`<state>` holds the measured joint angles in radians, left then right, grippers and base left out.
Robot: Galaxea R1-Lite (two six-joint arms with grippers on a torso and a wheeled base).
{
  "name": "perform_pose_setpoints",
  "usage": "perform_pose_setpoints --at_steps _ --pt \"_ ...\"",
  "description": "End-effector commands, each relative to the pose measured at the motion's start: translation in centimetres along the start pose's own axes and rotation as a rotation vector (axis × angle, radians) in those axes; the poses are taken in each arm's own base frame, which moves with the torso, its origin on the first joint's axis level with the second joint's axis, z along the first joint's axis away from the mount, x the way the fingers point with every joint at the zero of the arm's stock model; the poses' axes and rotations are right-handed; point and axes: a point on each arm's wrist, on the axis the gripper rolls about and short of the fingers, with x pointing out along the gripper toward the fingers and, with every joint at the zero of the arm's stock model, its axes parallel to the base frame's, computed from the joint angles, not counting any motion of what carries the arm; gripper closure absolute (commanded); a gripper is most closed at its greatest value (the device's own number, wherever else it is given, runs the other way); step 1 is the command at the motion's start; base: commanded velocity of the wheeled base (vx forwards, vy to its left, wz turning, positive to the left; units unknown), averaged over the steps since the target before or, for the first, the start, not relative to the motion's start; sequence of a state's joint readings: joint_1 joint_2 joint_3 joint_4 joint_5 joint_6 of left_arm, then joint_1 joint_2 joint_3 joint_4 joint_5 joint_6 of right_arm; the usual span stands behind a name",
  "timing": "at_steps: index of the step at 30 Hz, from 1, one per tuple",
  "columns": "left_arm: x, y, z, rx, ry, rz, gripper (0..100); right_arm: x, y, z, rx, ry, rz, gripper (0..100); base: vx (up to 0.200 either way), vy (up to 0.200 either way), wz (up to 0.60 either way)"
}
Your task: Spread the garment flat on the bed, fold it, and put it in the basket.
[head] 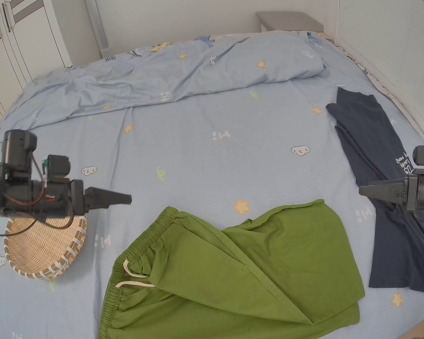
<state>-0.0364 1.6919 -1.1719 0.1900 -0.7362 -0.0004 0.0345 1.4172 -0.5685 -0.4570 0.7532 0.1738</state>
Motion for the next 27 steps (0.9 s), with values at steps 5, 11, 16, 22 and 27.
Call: perform_pose_setpoints --at_steps 5,11,16,22,27 --pt "11.4 4.2 1.7 0.005 0.102 -0.054 0 2.2 -0.5 -0.5 0.030 0.072 0.030 0 0.000 0.000 0.00" --pt "12.9 4.8 1.3 -0.004 0.124 -0.063 0 3.0 -0.8 -1.2 0.046 0.105 0.010 0 0.000 0.000 0.00" --pt "13.2 4.4 1.2 -0.003 0.134 -0.076 0 3.4 -1.0 -1.4 0.041 0.104 -0.008 0 0.000 0.000 0.00" --pt "13.2 4.1 0.7 -0.011 0.154 -0.082 0 3.4 -1.1 -1.5 0.039 0.102 -0.007 0 0.000 0.000 0.00" --pt "13.1 4.1 0.3 -0.017 0.162 -0.083 0 3.4 -1.1 -1.5 0.039 0.100 -0.008 0 0.000 0.000 0.00"
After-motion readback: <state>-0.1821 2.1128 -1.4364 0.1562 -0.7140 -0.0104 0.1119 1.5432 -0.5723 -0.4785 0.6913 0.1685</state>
